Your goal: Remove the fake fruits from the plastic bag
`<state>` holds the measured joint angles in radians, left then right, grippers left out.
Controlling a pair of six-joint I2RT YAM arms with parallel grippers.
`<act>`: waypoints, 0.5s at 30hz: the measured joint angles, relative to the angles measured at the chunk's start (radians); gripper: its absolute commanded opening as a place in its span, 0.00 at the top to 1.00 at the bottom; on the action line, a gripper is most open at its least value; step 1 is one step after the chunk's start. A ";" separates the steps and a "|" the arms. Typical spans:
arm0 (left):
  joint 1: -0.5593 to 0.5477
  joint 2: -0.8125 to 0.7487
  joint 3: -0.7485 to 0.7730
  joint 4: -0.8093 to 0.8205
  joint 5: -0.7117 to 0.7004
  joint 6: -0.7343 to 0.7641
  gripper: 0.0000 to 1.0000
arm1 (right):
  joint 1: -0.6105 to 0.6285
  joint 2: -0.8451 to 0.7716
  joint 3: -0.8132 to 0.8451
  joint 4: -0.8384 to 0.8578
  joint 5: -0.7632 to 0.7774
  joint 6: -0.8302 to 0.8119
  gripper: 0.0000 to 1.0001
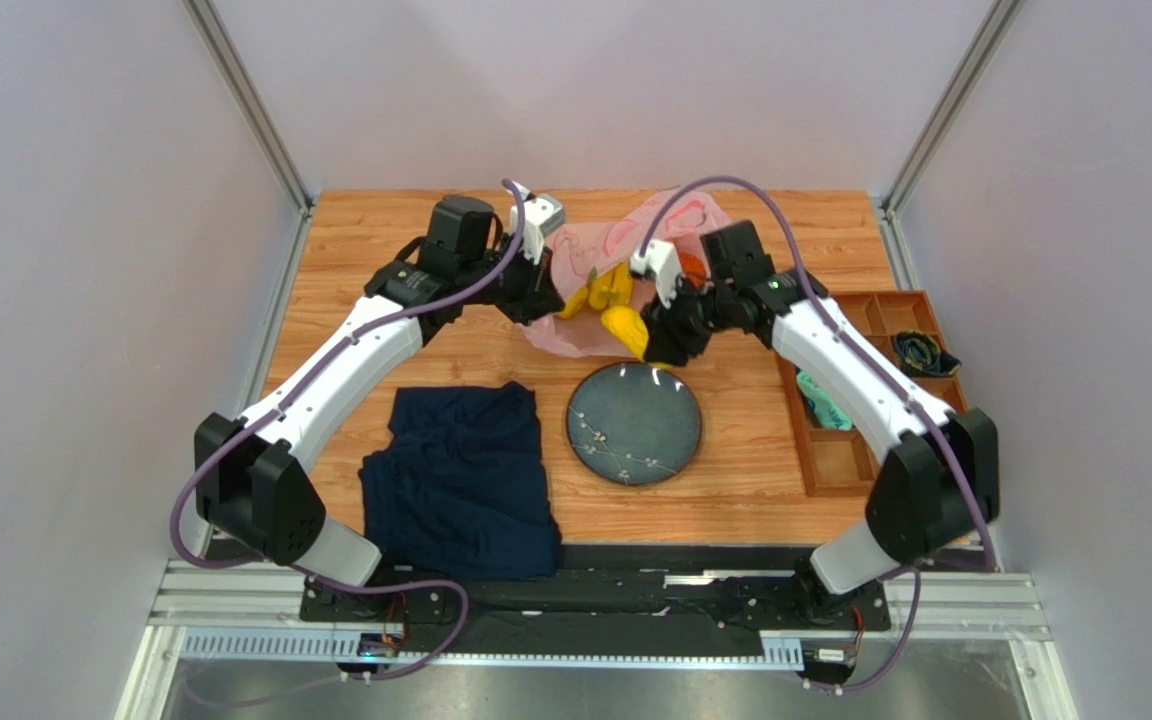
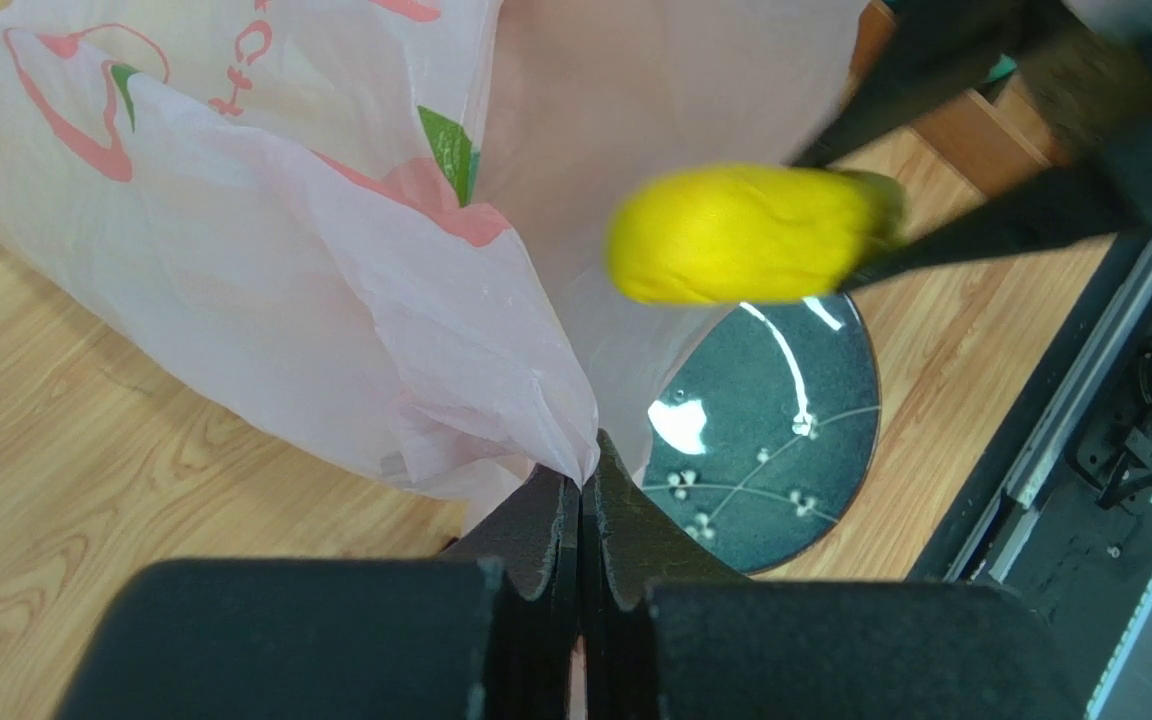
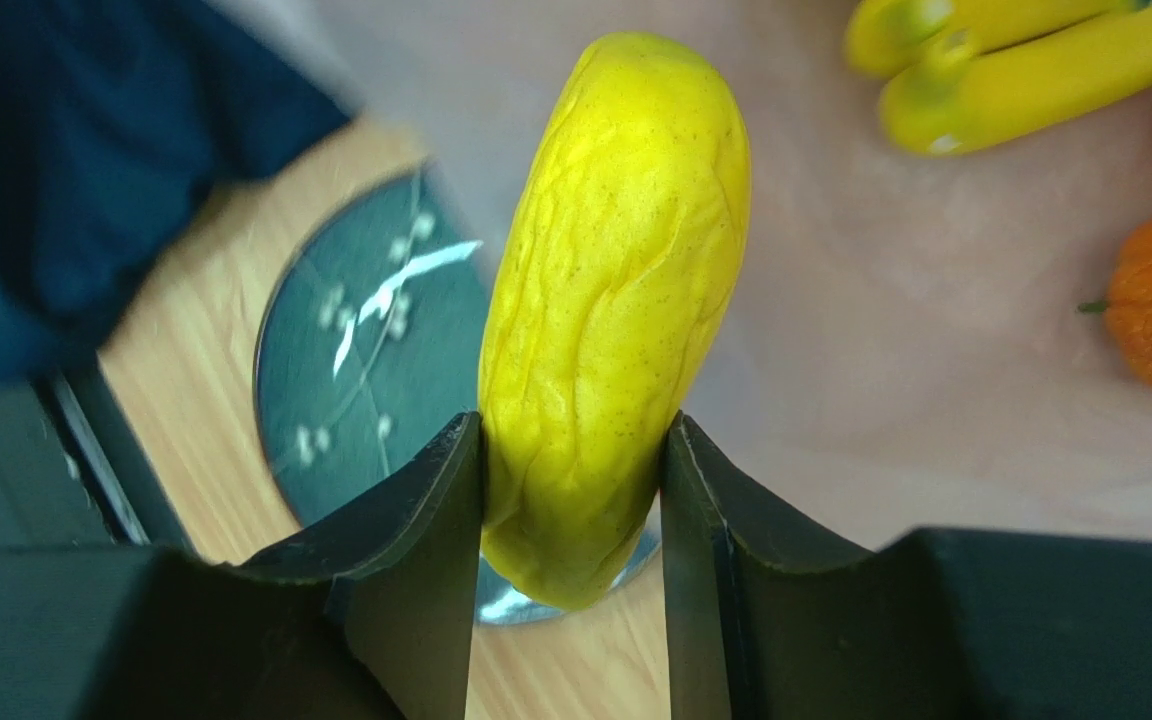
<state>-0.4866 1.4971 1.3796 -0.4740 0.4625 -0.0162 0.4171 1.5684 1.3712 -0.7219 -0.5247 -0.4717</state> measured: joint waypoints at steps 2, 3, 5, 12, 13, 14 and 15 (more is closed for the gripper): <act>0.000 0.000 0.000 0.000 -0.001 -0.001 1.00 | 0.006 -0.094 -0.091 -0.034 -0.006 -0.104 0.91; 0.000 0.000 0.000 0.001 -0.002 -0.002 1.00 | 0.009 -0.147 -0.136 -0.051 -0.009 -0.159 0.91; 0.000 0.000 0.000 0.001 -0.003 -0.002 1.00 | 0.013 -0.240 -0.213 -0.079 -0.008 -0.270 0.91; 0.000 0.000 0.000 0.008 0.002 -0.007 1.00 | 0.020 -0.262 -0.396 -0.058 0.031 -0.452 0.91; 0.000 0.000 0.000 0.008 0.002 -0.008 1.00 | 0.022 -0.229 -0.401 -0.042 0.043 -0.447 0.91; 0.000 0.000 0.000 0.009 0.002 -0.008 1.00 | 0.023 -0.189 -0.401 -0.016 0.059 -0.431 0.91; 0.000 0.000 0.000 0.009 0.002 -0.008 1.00 | 0.024 -0.170 -0.401 0.001 0.067 -0.420 0.91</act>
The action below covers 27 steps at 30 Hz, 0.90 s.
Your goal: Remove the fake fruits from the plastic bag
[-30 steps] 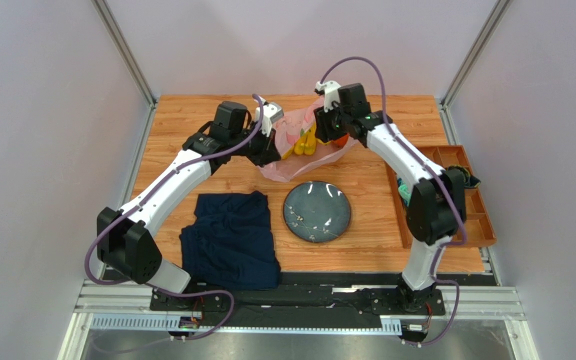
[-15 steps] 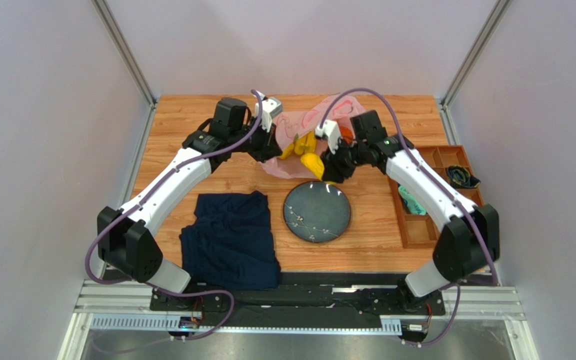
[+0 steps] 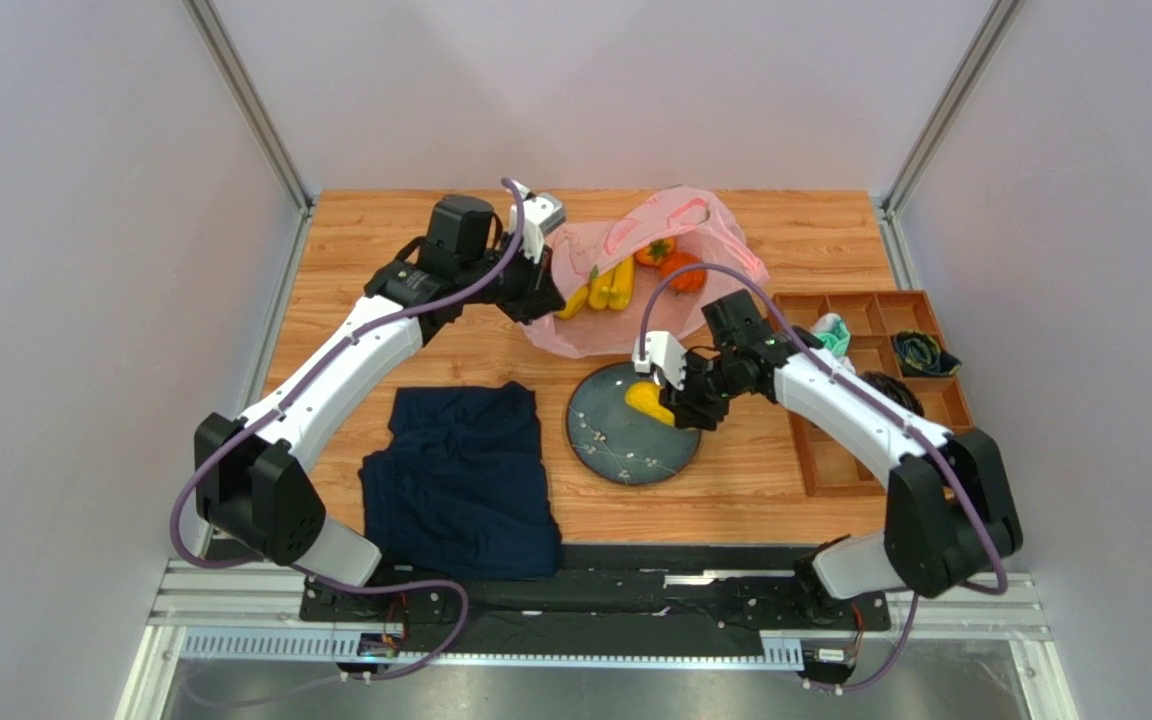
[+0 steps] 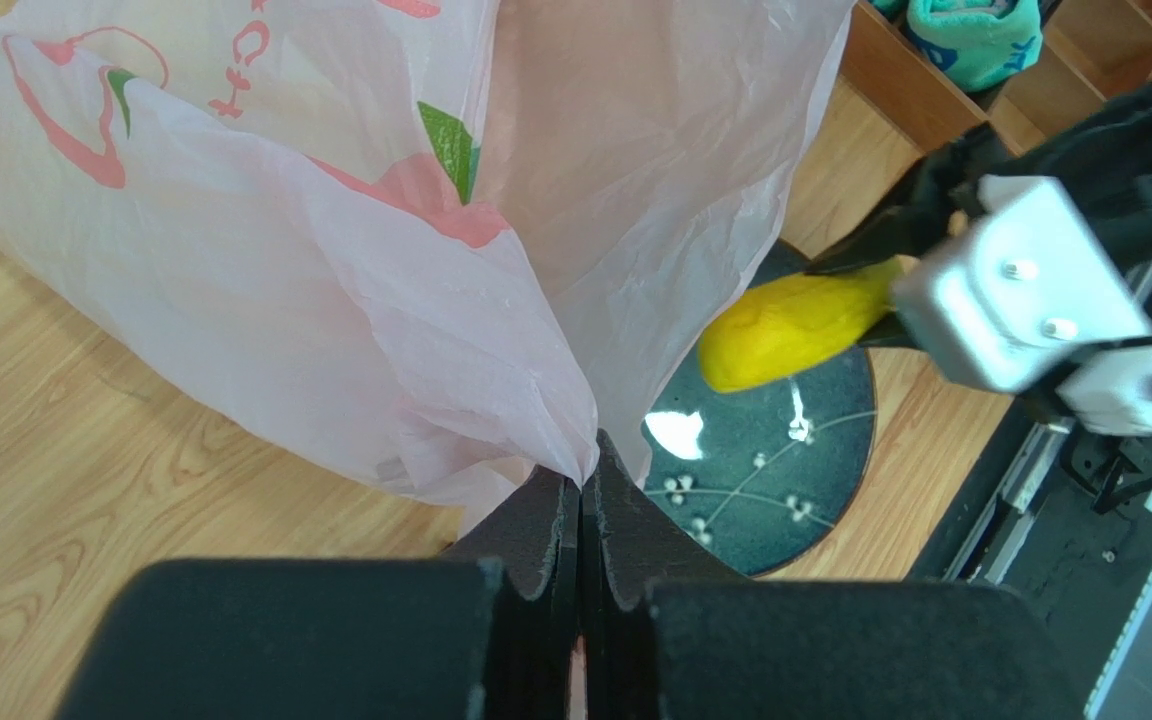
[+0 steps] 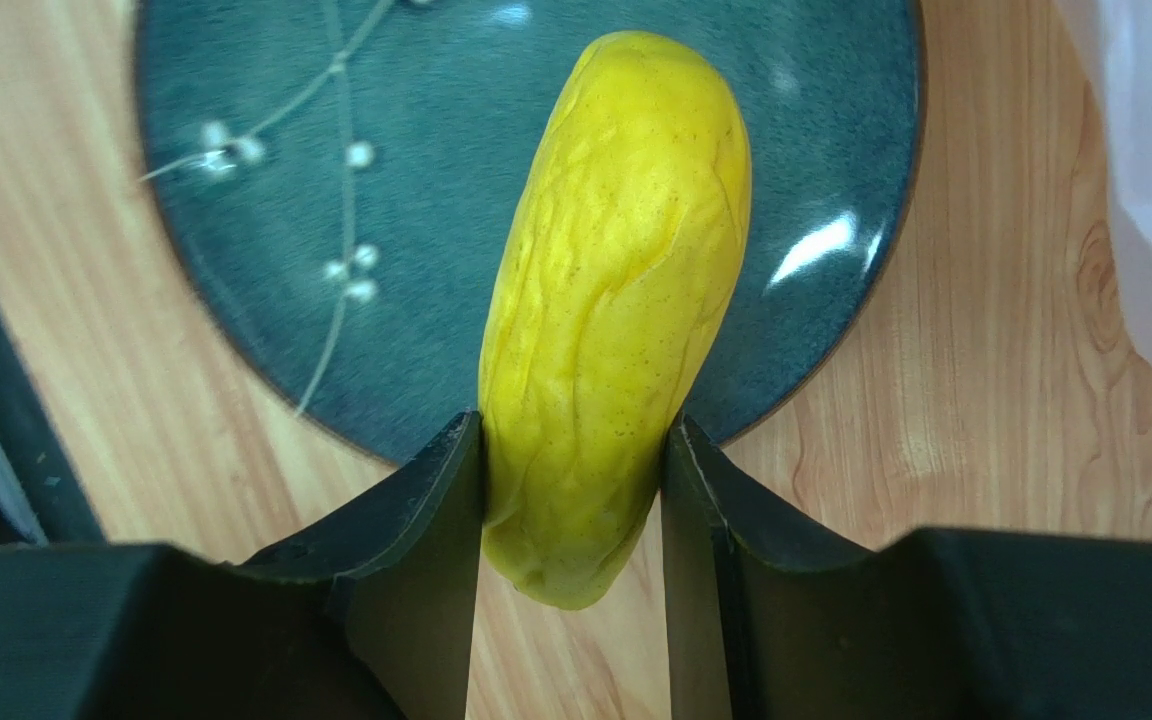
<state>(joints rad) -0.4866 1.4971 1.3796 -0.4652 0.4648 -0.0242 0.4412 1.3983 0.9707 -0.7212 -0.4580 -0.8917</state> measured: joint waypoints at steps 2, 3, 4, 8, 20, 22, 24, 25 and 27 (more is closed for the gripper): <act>0.000 0.000 0.000 0.000 0.000 0.000 1.00 | 0.001 0.063 0.016 0.036 0.032 0.043 0.91; 0.000 0.000 -0.001 0.000 0.000 0.000 1.00 | 0.001 0.097 0.027 0.058 0.047 0.064 0.91; 0.000 -0.001 -0.004 0.003 0.000 0.000 1.00 | 0.001 0.120 0.036 0.077 0.057 0.080 0.91; 0.000 -0.007 -0.022 0.006 -0.002 0.001 1.00 | 0.004 0.163 0.040 0.144 0.080 0.120 0.79; 0.000 -0.012 -0.034 0.006 -0.003 0.000 1.00 | 0.020 0.170 0.151 0.055 0.087 0.189 0.04; 0.000 -0.012 -0.034 0.006 -0.003 0.000 1.00 | 0.013 0.165 0.251 -0.003 0.061 0.198 0.09; 0.000 -0.012 -0.035 0.007 -0.003 0.000 1.00 | 0.002 0.158 0.369 -0.025 0.032 0.227 0.13; 0.000 -0.012 -0.039 0.009 -0.003 0.000 1.00 | -0.004 0.150 0.420 -0.018 0.026 0.252 0.15; 0.000 -0.012 -0.047 0.013 -0.002 0.000 1.00 | -0.011 0.133 0.477 0.027 0.020 0.314 0.23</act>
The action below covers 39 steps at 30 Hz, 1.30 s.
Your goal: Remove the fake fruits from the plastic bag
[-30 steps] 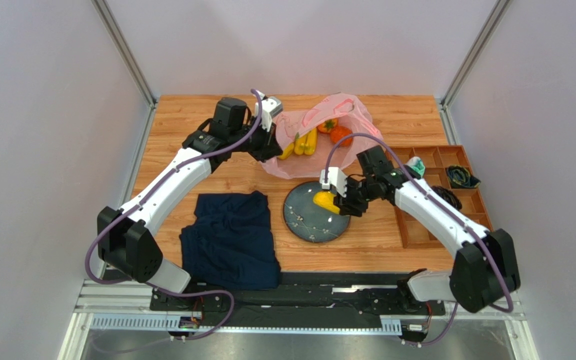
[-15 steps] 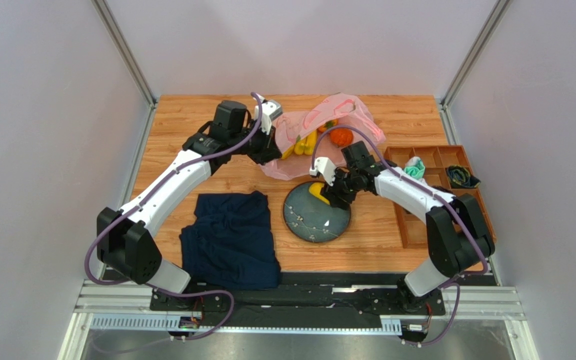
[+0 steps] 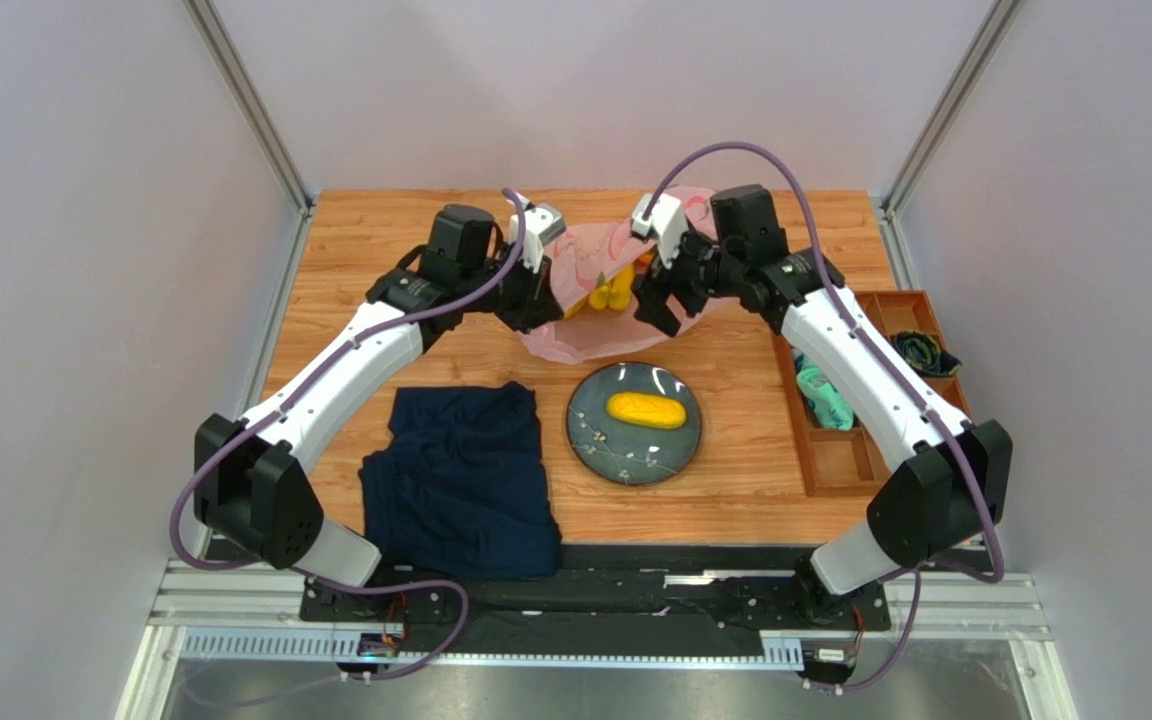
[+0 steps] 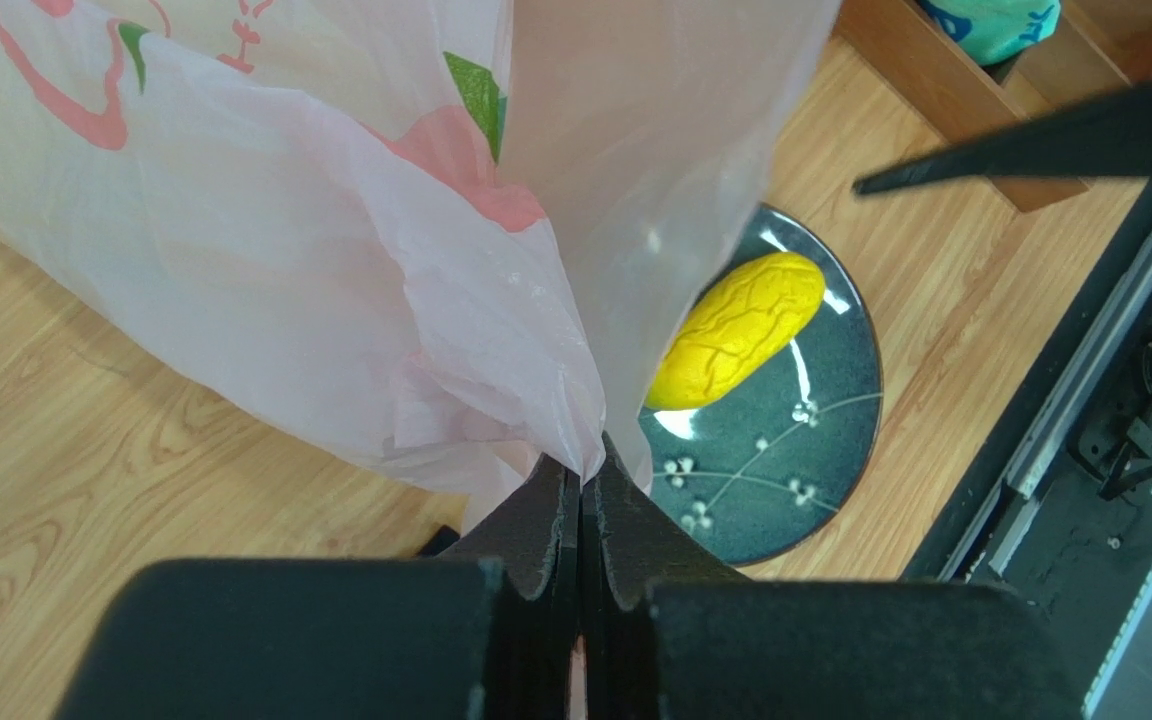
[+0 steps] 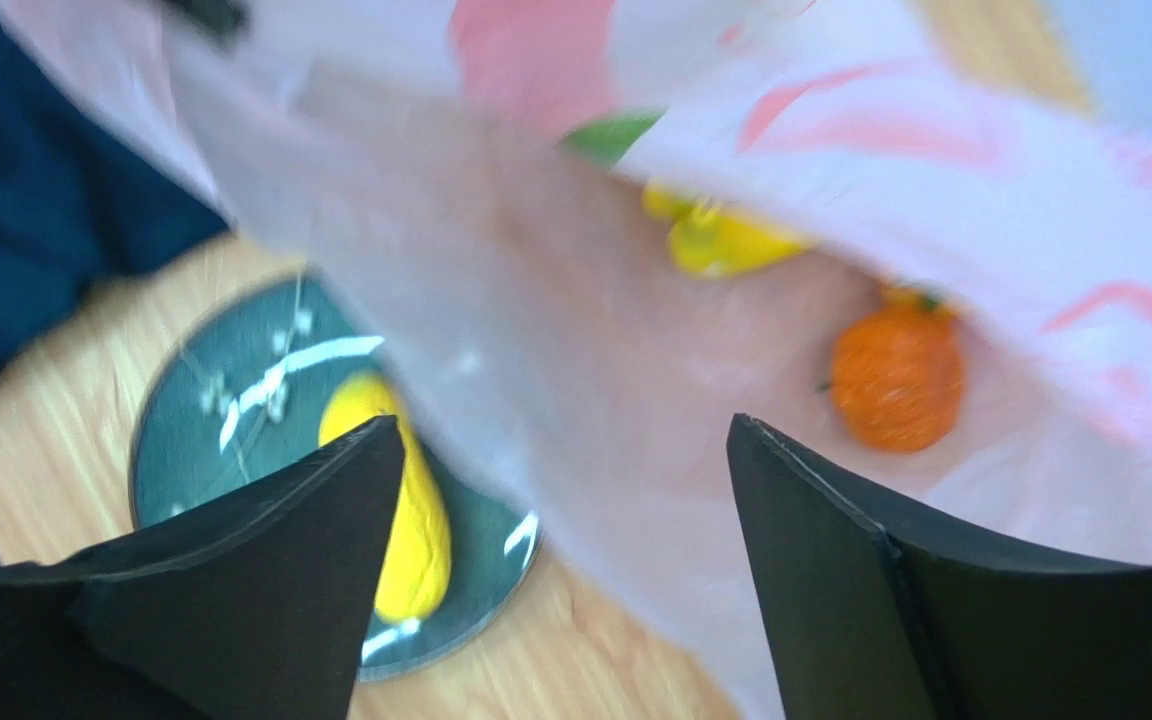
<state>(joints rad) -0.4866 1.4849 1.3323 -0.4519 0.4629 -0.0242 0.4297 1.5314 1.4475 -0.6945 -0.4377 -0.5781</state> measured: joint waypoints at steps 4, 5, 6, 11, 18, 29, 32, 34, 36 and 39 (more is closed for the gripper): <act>0.000 0.000 -0.008 0.000 0.001 -0.001 1.00 | 0.003 0.010 0.020 0.115 0.008 0.118 0.32; 0.000 0.000 -0.008 0.000 0.000 -0.001 1.00 | 0.010 0.035 0.022 0.132 0.020 0.138 0.33; 0.000 0.000 -0.008 0.000 0.000 0.000 1.00 | 0.016 0.068 0.029 0.141 0.029 0.151 0.35; 0.000 0.000 -0.008 0.000 -0.002 0.000 1.00 | 0.039 0.293 0.078 0.191 0.097 0.197 0.33; 0.000 0.000 -0.008 -0.001 -0.016 0.004 1.00 | 0.039 0.480 0.175 0.213 0.203 0.201 0.23; 0.000 0.000 -0.008 -0.001 -0.034 0.006 1.00 | 0.040 0.584 0.328 0.266 0.243 0.184 0.38; 0.000 0.000 -0.008 -0.001 -0.038 0.006 1.00 | 0.043 0.608 0.328 0.253 0.229 0.181 0.37; 0.000 0.000 -0.008 -0.001 -0.038 0.006 1.00 | 0.045 0.610 0.323 0.237 0.218 0.178 0.40; 0.000 0.000 -0.008 -0.001 -0.038 0.006 1.00 | 0.048 0.610 0.319 0.236 0.209 0.174 0.45; 0.000 0.000 -0.008 -0.001 -0.038 0.006 1.00 | 0.052 0.610 0.309 0.236 0.204 0.166 0.61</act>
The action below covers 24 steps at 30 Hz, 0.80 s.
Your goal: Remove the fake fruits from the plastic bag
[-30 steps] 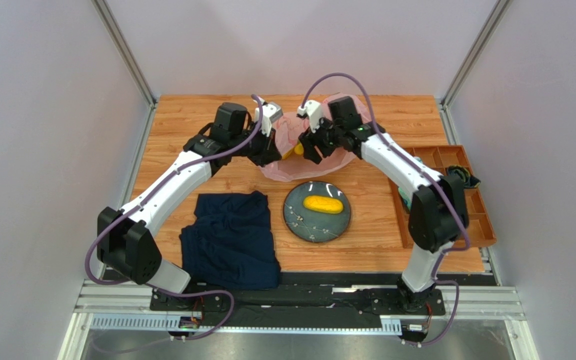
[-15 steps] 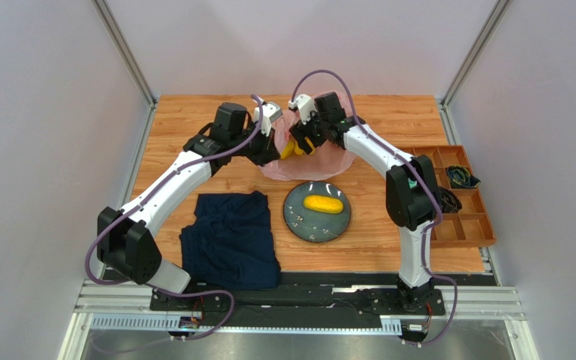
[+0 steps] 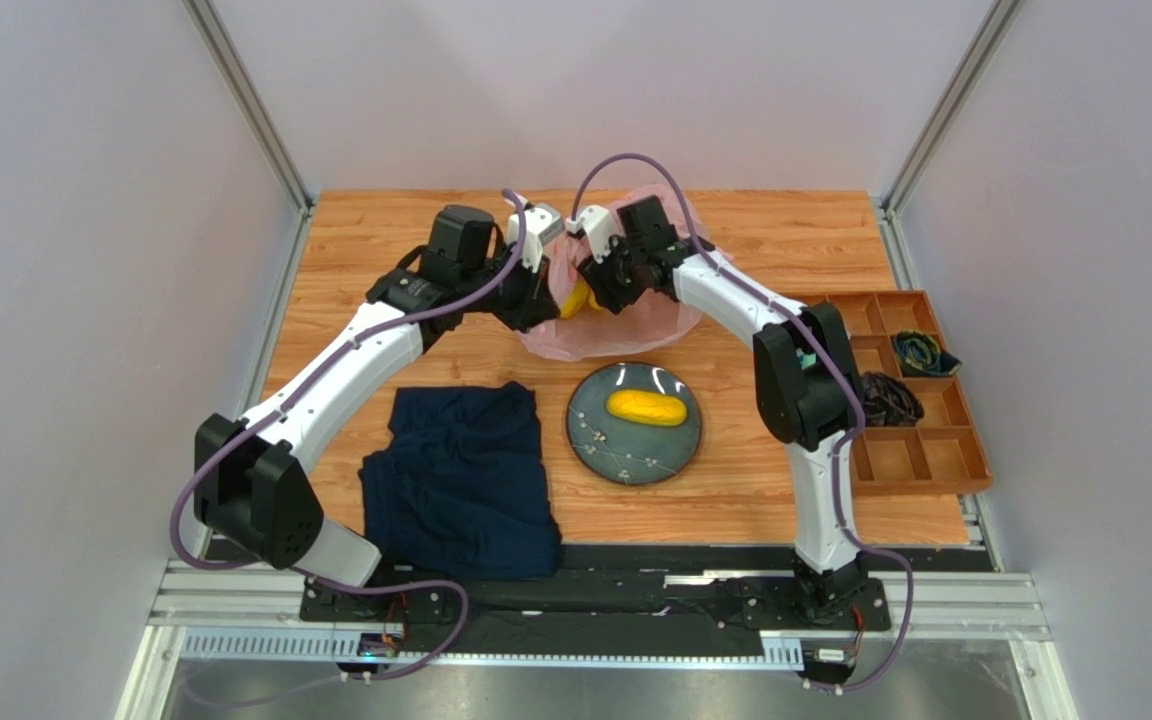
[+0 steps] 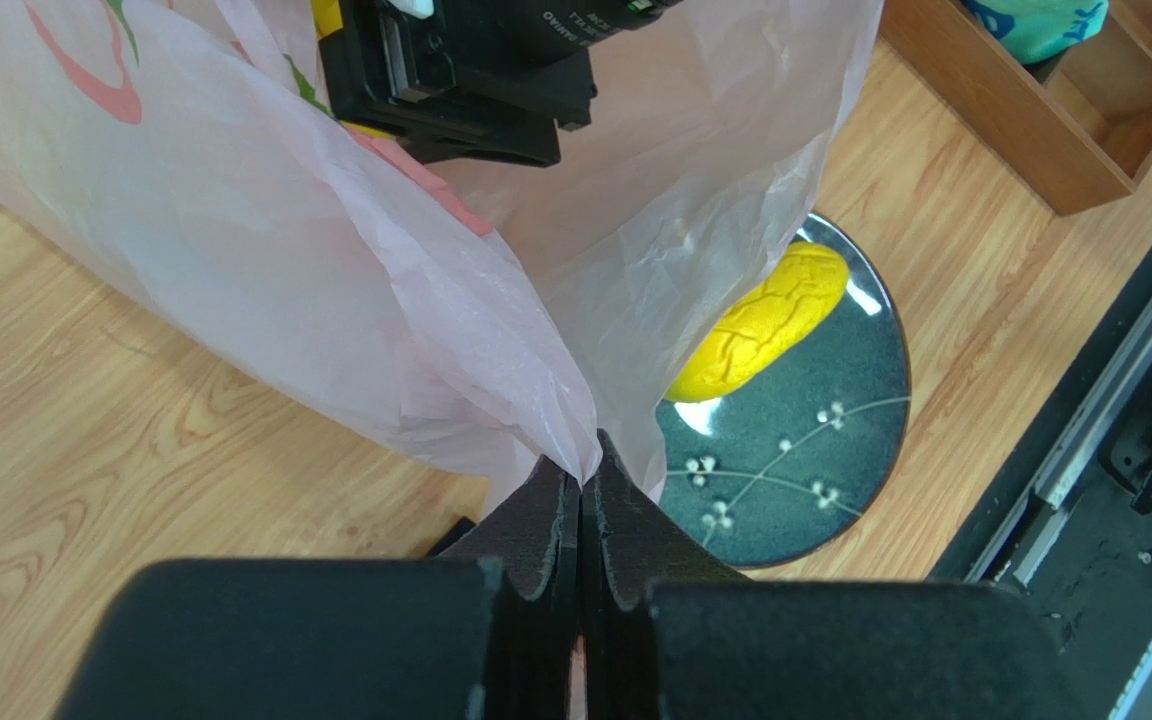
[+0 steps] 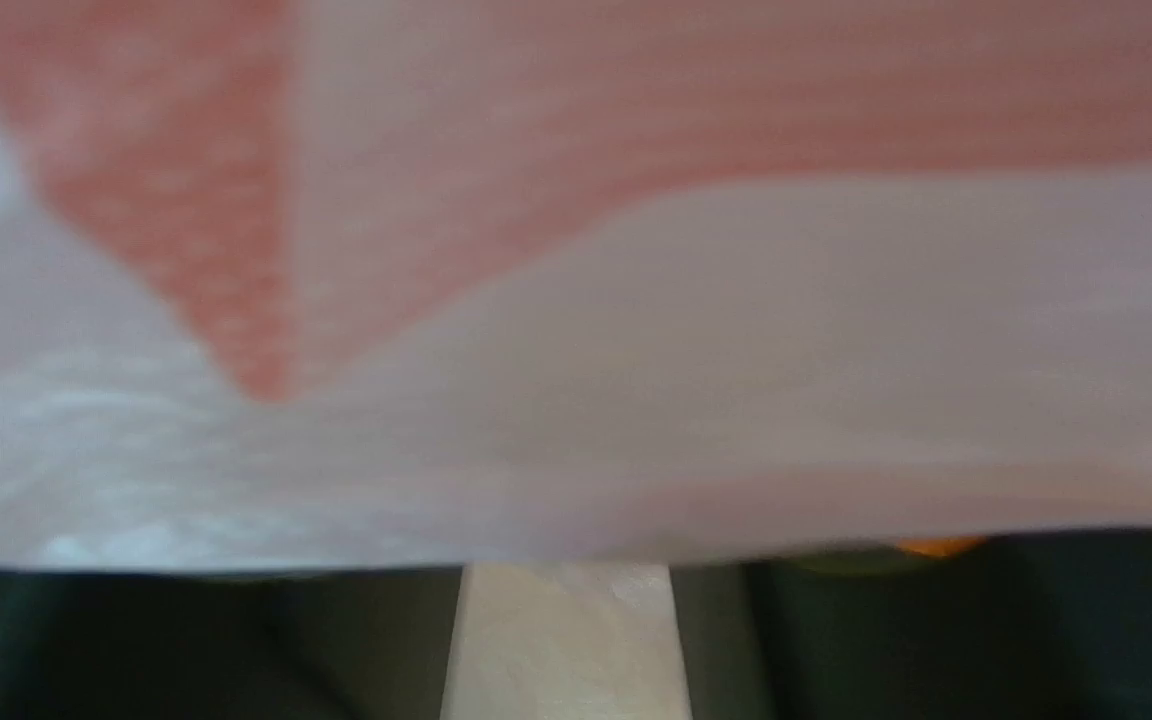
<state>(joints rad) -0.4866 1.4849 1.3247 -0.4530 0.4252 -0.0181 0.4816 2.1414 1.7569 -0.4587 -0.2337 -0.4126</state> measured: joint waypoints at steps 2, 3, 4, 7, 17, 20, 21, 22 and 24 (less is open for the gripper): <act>0.000 0.000 0.000 0.000 0.000 0.000 1.00 | 0.002 0.000 -0.007 0.000 -0.003 -0.009 0.72; 0.000 0.000 0.000 0.000 0.000 0.000 1.00 | 0.002 0.000 -0.009 -0.001 -0.007 -0.012 0.76; 0.000 0.000 0.000 0.000 0.000 0.000 1.00 | 0.002 0.000 -0.009 -0.003 -0.009 -0.018 0.81; 0.000 0.000 0.000 0.000 0.002 0.000 1.00 | 0.002 0.000 -0.009 -0.013 -0.025 -0.040 0.89; 0.000 0.000 0.000 0.001 0.005 0.000 1.00 | 0.000 -0.150 -0.006 -0.249 -0.193 -0.071 0.95; 0.000 0.006 0.001 0.001 0.008 -0.001 1.00 | 0.000 -0.280 -0.010 -0.286 -0.278 -0.041 0.95; 0.000 0.012 0.003 0.001 0.010 -0.002 1.00 | 0.000 -0.327 -0.010 -0.286 -0.303 -0.021 0.95; 0.000 0.018 0.005 0.001 0.011 -0.002 1.00 | 0.000 -0.371 -0.010 -0.283 -0.326 0.002 0.96; 0.000 0.030 0.009 0.001 0.011 -0.004 1.00 | 0.000 -0.456 -0.021 -0.260 -0.366 0.053 0.97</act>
<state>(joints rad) -0.4866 1.5150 1.3338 -0.4519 0.4366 -0.0219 0.4812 1.6852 1.7359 -0.7185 -0.5995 -0.3592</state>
